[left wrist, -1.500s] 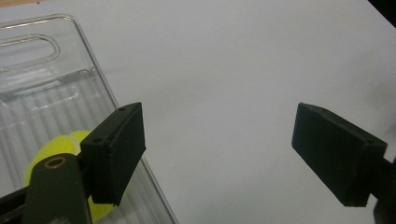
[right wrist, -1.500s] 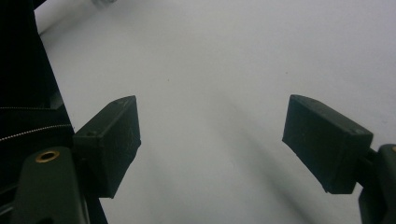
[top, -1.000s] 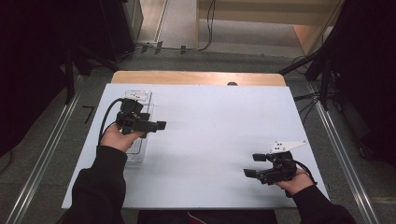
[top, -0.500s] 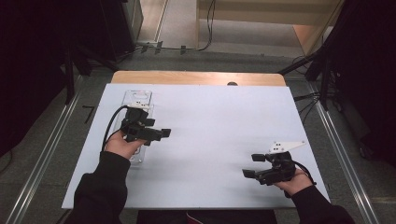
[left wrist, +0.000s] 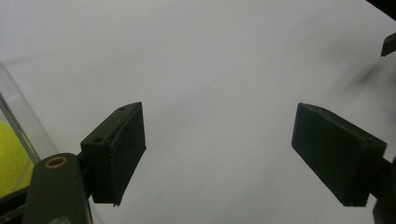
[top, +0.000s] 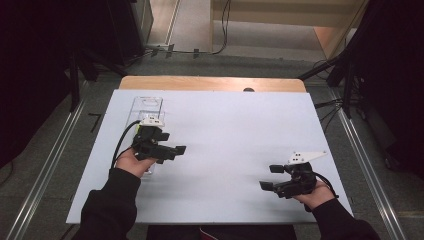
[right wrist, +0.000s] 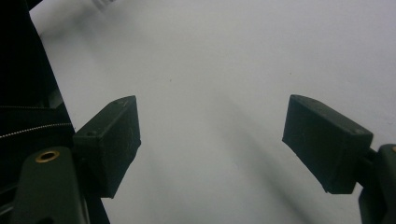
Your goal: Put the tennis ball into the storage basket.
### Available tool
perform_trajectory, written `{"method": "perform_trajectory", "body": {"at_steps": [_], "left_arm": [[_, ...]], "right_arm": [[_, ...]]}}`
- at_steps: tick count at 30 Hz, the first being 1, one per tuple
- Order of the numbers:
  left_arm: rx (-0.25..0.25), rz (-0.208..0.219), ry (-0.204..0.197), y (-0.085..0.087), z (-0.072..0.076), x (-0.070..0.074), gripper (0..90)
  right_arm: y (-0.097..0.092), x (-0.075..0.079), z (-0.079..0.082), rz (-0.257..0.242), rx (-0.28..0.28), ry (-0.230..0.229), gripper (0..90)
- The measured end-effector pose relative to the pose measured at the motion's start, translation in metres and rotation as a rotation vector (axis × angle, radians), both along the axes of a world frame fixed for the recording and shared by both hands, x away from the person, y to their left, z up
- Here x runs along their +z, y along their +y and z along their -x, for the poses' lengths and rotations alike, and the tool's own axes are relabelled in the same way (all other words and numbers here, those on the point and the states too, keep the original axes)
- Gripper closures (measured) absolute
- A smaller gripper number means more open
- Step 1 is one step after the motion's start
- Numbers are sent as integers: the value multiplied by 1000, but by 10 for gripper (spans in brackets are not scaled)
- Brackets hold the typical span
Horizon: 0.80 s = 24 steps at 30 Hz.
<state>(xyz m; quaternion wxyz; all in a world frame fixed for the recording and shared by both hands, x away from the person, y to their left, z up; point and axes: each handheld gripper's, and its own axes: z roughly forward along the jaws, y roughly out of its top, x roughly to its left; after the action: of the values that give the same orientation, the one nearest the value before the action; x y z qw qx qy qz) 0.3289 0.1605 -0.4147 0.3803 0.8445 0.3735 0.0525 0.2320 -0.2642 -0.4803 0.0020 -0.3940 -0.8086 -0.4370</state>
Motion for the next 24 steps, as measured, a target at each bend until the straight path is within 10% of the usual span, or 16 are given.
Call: {"method": "perform_trajectory", "body": {"at_steps": [24], "left_arm": [[-66,23,-7,3,32,-15,185]], "right_arm": [[-1,0,0,2,-3,-5,171]]}}
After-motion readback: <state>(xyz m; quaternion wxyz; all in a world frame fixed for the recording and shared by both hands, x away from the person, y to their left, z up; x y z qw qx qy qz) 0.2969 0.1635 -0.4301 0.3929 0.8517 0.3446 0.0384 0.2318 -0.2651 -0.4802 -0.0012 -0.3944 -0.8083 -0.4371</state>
